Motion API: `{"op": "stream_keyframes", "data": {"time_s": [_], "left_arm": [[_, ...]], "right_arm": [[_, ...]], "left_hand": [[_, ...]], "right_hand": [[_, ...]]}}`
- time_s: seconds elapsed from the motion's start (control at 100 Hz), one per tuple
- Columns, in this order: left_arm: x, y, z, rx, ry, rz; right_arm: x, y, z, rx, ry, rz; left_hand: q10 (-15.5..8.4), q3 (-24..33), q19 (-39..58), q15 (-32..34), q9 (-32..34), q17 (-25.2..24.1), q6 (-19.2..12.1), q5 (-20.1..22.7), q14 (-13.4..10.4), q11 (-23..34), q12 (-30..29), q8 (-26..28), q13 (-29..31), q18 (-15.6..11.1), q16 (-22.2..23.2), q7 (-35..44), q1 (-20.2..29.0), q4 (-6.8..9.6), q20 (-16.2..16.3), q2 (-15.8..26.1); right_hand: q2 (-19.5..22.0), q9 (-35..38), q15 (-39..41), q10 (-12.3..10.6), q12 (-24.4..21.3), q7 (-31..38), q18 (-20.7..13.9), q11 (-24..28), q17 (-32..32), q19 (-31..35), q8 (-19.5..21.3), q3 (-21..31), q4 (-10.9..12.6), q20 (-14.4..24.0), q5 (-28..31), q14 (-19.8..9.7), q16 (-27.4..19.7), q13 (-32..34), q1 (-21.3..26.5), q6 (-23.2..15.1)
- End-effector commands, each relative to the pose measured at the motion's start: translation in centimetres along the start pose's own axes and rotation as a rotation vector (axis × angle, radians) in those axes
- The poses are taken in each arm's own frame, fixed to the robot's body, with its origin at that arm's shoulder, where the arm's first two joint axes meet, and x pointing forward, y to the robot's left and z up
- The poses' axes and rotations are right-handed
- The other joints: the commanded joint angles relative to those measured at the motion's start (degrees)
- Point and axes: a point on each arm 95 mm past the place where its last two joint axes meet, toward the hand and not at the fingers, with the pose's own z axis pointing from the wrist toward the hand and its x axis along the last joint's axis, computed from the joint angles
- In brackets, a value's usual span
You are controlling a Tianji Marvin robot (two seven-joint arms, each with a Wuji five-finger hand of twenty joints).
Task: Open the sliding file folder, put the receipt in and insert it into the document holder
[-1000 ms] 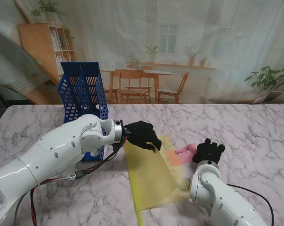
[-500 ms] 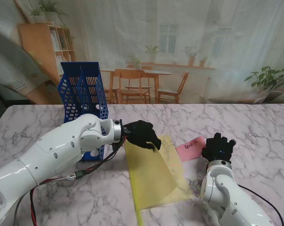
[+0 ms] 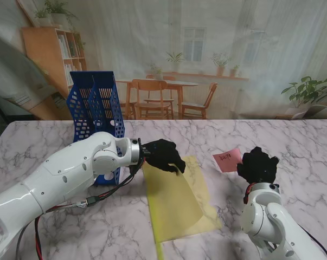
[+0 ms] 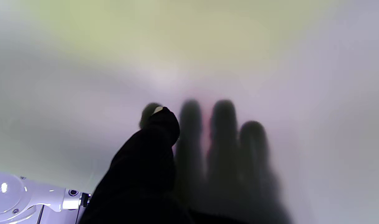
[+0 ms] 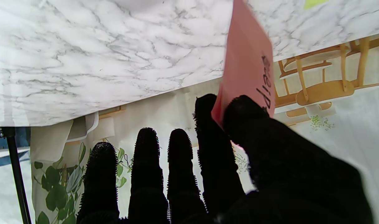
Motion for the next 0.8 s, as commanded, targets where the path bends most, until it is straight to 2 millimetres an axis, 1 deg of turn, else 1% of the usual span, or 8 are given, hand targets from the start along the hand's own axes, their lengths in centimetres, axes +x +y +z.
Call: {"op": "stream_keyframes", "data": {"time_s": [0.0,0.22,0.25,0.42,0.47,0.53,0.64,0.79], "left_arm": [[-0.1,-0.1,0.1,-0.007,0.004,0.004],[-0.1,-0.2,0.3,-0.004,0.014,0.015],[-0.1,-0.2,0.3,-0.003,0.015,0.015],[-0.1,-0.1,0.4,-0.002,0.016,0.018],[-0.1,-0.1,0.4,-0.001,0.016,0.02],[-0.1,-0.1,0.3,0.0,0.015,0.021],[-0.2,-0.1,0.3,0.001,0.015,0.022],[-0.2,0.0,0.4,0.001,0.015,0.021]], "right_arm": [[0.0,-0.3,-0.5,0.031,-0.001,0.015],[0.8,-0.3,-0.9,0.129,-0.001,0.093],[1.0,-0.3,-1.0,0.143,0.001,0.096],[2.2,-0.3,-1.2,0.215,0.011,0.138],[2.6,-0.3,-1.2,0.235,0.016,0.142],[3.0,-0.3,-1.3,0.262,0.019,0.165],[3.8,-0.5,-1.4,0.308,0.027,0.17],[4.8,-0.6,-1.6,0.375,0.03,0.208]], "left_hand": [[-0.45,1.86,1.16,2.12,0.61,-0.5,-1.15,5.44,1.41,1.1,0.5,4.59,0.49,-2.0,0.64,9.46,4.66,0.51,0.63,7.33],[-0.4,1.83,1.15,2.1,0.49,-0.56,-1.14,5.37,1.4,1.07,0.48,4.55,0.41,-2.01,0.61,9.45,4.66,0.49,0.64,7.36],[-0.39,1.85,1.14,2.11,0.51,-0.56,-1.17,5.33,1.4,1.09,0.49,4.54,0.43,-2.02,0.61,9.44,4.66,0.5,0.63,7.36],[-0.35,1.82,1.14,2.15,0.5,-0.53,-1.14,5.27,1.41,1.1,0.47,4.47,0.41,-2.09,0.61,9.42,4.66,0.49,0.64,7.37],[-0.38,1.83,1.19,2.13,0.51,-0.48,-1.11,5.27,1.36,1.11,0.47,4.46,0.38,-2.04,0.59,9.44,4.66,0.5,0.66,7.4],[-0.34,1.87,1.16,2.13,0.47,-0.54,-1.11,5.28,1.38,1.12,0.46,4.45,0.37,-2.12,0.58,9.46,4.66,0.52,0.65,7.37],[-0.37,1.92,1.13,2.16,0.42,-0.55,-1.09,5.23,1.42,1.11,0.44,4.43,0.39,-2.12,0.58,9.47,4.66,0.54,0.63,7.45],[-0.32,1.91,1.13,2.16,0.43,-0.54,-1.11,5.22,1.45,1.15,0.44,4.43,0.34,-2.16,0.57,9.51,4.66,0.54,0.64,7.39]], "right_hand": [[-0.55,0.82,2.54,0.8,0.59,2.57,-1.36,1.86,0.05,0.98,1.04,2.77,-0.05,-0.25,2.13,-0.07,1.07,0.83,3.04,0.3],[-1.56,3.46,5.38,1.41,1.94,2.4,-0.79,3.14,0.59,2.11,1.84,5.42,-0.36,0.51,3.59,0.68,2.73,2.6,2.53,3.6],[-1.72,3.74,6.06,1.25,2.35,2.3,-0.95,3.43,0.93,2.65,2.07,5.97,-0.21,0.84,3.85,0.67,3.13,2.86,2.17,3.72],[-3.53,4.27,7.94,1.94,3.37,2.33,-1.35,3.85,1.41,4.15,2.73,8.97,1.01,1.79,5.02,0.98,4.2,3.01,1.83,5.62],[-4.08,4.51,8.71,1.89,3.75,2.41,-1.65,3.97,2.27,5.65,3.05,9.99,1.23,2.54,5.26,0.98,4.6,3.2,1.27,5.54],[-5.13,5.1,10.08,2.09,4.27,2.63,-2.59,4.27,4.96,9.58,3.09,11.39,1.53,4.26,5.72,1.47,5.21,3.81,1.07,6.22],[-5.3,5.23,11.32,2.16,4.76,2.72,-3.85,4.63,6.88,14.18,3.21,11.86,1.71,5.79,5.78,1.68,5.66,3.93,0.91,6.38],[-5.56,5.44,12.0,2.42,5.0,2.88,-4.47,4.8,7.93,16.83,3.45,12.48,1.8,6.46,6.0,1.95,5.87,4.04,0.98,7.06]]}}
